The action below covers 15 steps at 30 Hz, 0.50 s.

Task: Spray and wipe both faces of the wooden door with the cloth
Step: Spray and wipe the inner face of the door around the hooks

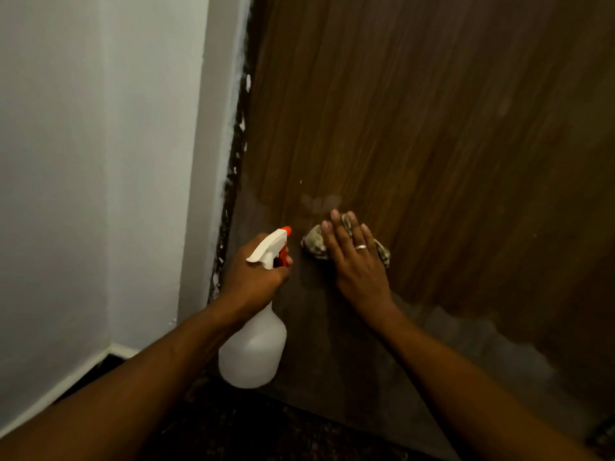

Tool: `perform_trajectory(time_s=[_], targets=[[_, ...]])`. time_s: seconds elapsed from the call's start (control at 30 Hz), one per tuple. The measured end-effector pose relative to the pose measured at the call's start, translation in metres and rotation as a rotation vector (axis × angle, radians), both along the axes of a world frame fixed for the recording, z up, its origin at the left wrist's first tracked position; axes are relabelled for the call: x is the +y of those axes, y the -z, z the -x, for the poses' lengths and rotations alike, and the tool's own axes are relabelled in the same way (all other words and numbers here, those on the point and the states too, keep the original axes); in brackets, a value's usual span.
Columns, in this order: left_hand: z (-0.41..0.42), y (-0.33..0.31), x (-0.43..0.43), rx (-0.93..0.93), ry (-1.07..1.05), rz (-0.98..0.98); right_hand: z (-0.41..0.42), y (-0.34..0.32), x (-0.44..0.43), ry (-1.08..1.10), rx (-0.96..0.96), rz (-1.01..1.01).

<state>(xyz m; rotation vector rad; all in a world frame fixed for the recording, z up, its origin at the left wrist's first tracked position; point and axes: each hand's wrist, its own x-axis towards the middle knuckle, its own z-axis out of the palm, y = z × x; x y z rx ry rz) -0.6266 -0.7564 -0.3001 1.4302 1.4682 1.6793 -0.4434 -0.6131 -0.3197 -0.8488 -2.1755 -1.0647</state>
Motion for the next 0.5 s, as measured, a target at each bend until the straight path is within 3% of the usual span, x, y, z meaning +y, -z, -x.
perform_trajectory(time_s=[0.13, 0.23, 0.33, 0.4, 0.5], targets=[[0.007, 0.004, -0.005, -0.001, -0.018, 0.028, -0.039, 0.004, -0.004, -0.005, -0.185, -0.034], [0.017, 0.005, -0.006, -0.021, -0.041, 0.047, -0.019, -0.028, 0.002, 0.05, 0.046, -0.084], [0.029, 0.005, -0.002, -0.031, -0.071, 0.044, 0.052, -0.057, 0.005, 0.02, 0.263, -0.099], [0.034, 0.005, -0.001, -0.032, -0.092, 0.039, 0.084, -0.052, 0.007, -0.017, 0.19, -0.098], [0.042, 0.007, 0.0, -0.055, -0.098, 0.035, 0.088, -0.011, 0.007, -0.076, -0.123, -0.036]])
